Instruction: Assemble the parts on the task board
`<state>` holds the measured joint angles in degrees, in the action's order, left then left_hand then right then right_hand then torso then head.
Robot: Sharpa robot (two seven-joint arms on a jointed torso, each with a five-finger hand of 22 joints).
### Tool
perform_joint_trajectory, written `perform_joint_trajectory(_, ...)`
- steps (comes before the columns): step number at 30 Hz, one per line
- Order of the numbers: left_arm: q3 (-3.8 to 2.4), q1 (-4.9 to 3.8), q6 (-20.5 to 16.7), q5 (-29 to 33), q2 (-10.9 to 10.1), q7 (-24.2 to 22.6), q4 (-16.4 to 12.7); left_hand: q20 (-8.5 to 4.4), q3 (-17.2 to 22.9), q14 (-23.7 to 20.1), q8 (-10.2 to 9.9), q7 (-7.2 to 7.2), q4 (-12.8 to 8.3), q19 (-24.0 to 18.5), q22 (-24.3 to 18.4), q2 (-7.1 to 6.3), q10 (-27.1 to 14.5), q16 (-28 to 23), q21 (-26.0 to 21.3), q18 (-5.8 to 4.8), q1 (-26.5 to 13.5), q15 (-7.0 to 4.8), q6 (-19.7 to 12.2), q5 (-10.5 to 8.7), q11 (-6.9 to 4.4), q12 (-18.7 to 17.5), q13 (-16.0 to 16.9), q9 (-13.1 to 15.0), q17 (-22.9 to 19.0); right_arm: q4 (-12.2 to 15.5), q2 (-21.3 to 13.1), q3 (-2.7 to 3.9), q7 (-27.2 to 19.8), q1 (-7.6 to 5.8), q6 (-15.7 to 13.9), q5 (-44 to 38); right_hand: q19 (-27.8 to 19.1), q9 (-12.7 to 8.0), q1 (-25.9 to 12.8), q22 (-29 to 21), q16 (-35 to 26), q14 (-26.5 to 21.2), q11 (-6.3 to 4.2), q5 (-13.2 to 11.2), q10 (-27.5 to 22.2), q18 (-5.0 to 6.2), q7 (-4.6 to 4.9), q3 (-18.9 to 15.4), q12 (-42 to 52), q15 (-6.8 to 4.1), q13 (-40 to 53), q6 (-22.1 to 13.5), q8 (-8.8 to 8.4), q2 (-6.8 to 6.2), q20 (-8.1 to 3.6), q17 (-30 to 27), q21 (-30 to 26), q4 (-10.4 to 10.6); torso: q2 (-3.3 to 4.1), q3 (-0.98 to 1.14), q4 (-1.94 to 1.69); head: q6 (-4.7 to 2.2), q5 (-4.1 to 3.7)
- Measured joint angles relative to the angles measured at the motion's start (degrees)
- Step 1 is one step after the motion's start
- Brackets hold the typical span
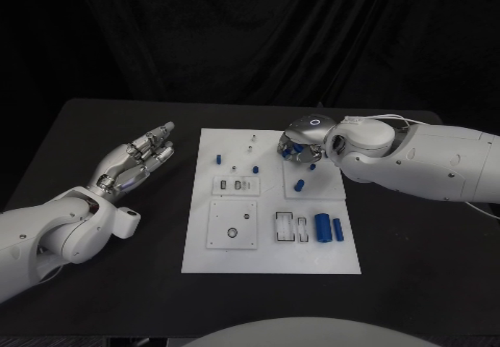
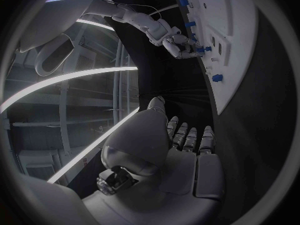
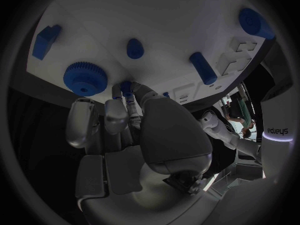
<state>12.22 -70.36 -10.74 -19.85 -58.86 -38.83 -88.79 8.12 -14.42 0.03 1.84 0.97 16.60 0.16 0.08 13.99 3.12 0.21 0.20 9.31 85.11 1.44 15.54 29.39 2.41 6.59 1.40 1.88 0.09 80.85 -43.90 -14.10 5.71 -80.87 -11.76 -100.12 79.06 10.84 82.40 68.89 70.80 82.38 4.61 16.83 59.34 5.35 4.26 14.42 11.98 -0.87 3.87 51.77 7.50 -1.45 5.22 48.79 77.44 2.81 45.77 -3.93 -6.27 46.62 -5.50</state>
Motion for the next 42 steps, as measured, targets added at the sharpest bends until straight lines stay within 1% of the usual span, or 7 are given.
perform_joint_trajectory(8, 0.00, 0.00, 0.25, -0.01, 0.07, 0.00, 0.25, 0.21, 0.00, 0.00, 0.00, 0.79, 0.00, -0.21, 0.00, 0.22, 0.03, 0.00, 0.00, 0.00, 0.22, 0.00, 0.53, 0.20, -0.09, -0.24, -0.06, 0.02, 0.00, -0.71, 0.17, 0.06, 0.06, 0.04, -0.34, 0.00, -0.22, 0.50, 0.07, -0.04, -0.24, -0.22, 0.18, -0.12, 1.19, 0.01, 0.42, 2.85, -0.97, 0.22, -0.08, 1.24, 0.05, -0.67, 0.22, -0.27, 0.00, -0.28, 0.01, 0.00, -0.01, -0.25, 0.07)
perform_joint_trajectory(14, 0.00, 0.00, 0.50, -0.01, 0.15, 0.00, 0.39, 0.20, 0.09, 0.00, 0.00, 0.91, -0.10, -0.21, 0.01, 0.22, 0.03, 0.00, 0.00, 0.00, 0.22, 0.00, 0.41, 0.20, -0.08, -0.23, -0.05, 0.02, 0.00, -0.81, 0.11, 0.05, -0.12, 0.10, -1.74, 0.00, -0.09, 2.43, 0.44, 0.27, -0.49, -0.24, -0.72, -2.73, 5.22, 0.01, 1.23, 4.56, -1.39, -0.30, 0.33, 6.58, 3.04, -1.37, 0.09, -0.09, 0.00, -1.09, 0.03, 0.02, -0.01, -0.46, 0.34)
perform_joint_trajectory(17, 0.00, 0.00, 0.58, -0.01, 0.19, 0.00, 0.42, 0.20, 0.16, 0.00, 0.00, 0.99, -0.16, -0.21, 0.01, 0.22, 0.03, 0.00, 0.00, 0.00, 0.22, 0.00, 0.33, 0.20, -0.07, -0.23, -0.05, 0.01, -0.01, -0.81, 0.02, 0.00, -0.30, 0.11, -2.77, 0.10, -0.33, 2.43, 0.89, 0.33, -0.90, -0.36, -0.45, -3.40, 5.49, 0.02, 0.88, 4.63, -1.43, -0.78, 0.42, 7.60, 4.43, -1.82, -0.52, -0.39, -0.25, -1.17, 0.03, 0.04, -0.01, -0.53, 0.62)
perform_joint_trajectory(26, 0.00, 0.00, 0.63, -0.02, 0.40, -0.01, 0.55, 0.31, 0.16, 0.00, 0.00, 0.93, -0.16, -0.10, 0.01, 0.22, 0.03, 0.00, 0.00, 0.00, 0.22, 0.00, 0.28, 0.42, -0.07, -0.41, -0.05, 0.01, -0.04, -2.72, 2.81, 0.46, -1.68, -0.60, -6.89, 2.64, -0.33, 2.43, 0.73, 0.61, -0.90, -0.36, -0.24, -4.23, 6.12, 0.02, 1.04, 4.62, -1.59, -0.78, 0.50, 7.81, 4.61, -1.65, -0.52, 0.16, -0.25, -1.18, 0.04, 0.06, -0.01, -0.85, 1.05)
perform_joint_trajectory(33, 0.00, 0.00, 0.68, -0.03, 0.81, -0.02, 0.67, 0.62, 0.16, 0.00, -0.41, -3.90, -0.16, -0.21, 0.01, 0.22, -0.31, 0.00, 0.00, 0.00, 0.22, 0.42, -4.95, 0.42, 0.83, -0.45, -0.09, -0.50, -0.04, -5.61, 6.55, 0.92, -2.88, -1.35, -9.14, 5.35, -0.33, 2.47, 0.73, 0.64, -0.90, -0.24, -0.43, -5.14, 7.11, 0.03, 1.61, 4.44, -2.29, -0.65, 0.50, 7.46, 4.59, -1.65, -0.52, 0.19, -0.25, -1.00, 0.04, 0.04, -0.10, -1.35, 1.10)
perform_joint_trajectory(35, 0.00, 0.00, 0.71, -0.03, 0.81, -0.02, 0.69, 0.62, 0.16, 0.00, -0.42, -4.14, -0.16, -0.21, 0.01, 0.22, -0.31, 0.00, 0.00, 0.00, 0.22, 0.42, -5.20, 0.42, 0.83, -0.45, -0.10, -0.51, -0.04, -6.29, 7.45, 0.98, -3.14, -1.40, -9.40, 6.01, -0.33, 4.39, 0.73, 0.64, -0.90, -0.16, -0.43, -5.40, 7.12, 0.03, 1.88, 4.47, -2.50, -0.57, 0.48, 7.33, 4.12, -1.65, -0.52, 0.18, -0.25, -0.98, 0.04, 0.03, -0.12, -1.48, 1.15)
perform_joint_trajectory(42, 0.00, 0.00, 0.86, -0.03, 1.04, -0.02, 0.79, 0.62, 0.16, 0.00, -0.42, -4.14, -0.16, -0.21, 0.02, 0.22, -0.31, 0.00, 0.00, 0.00, 0.22, 0.42, -5.20, 0.42, 0.83, -0.45, -0.10, -0.50, -0.03, -8.49, 9.98, 1.08, -3.54, -1.47, -9.49, 7.43, -0.33, 5.65, 0.73, 0.70, -0.90, -0.16, -0.43, -5.58, 7.33, 0.03, 2.26, 4.70, -3.06, -0.57, 0.32, 6.95, 3.63, -1.65, -0.52, 0.06, -0.25, -0.74, 0.05, 0.01, -0.22, -2.09, 0.74)
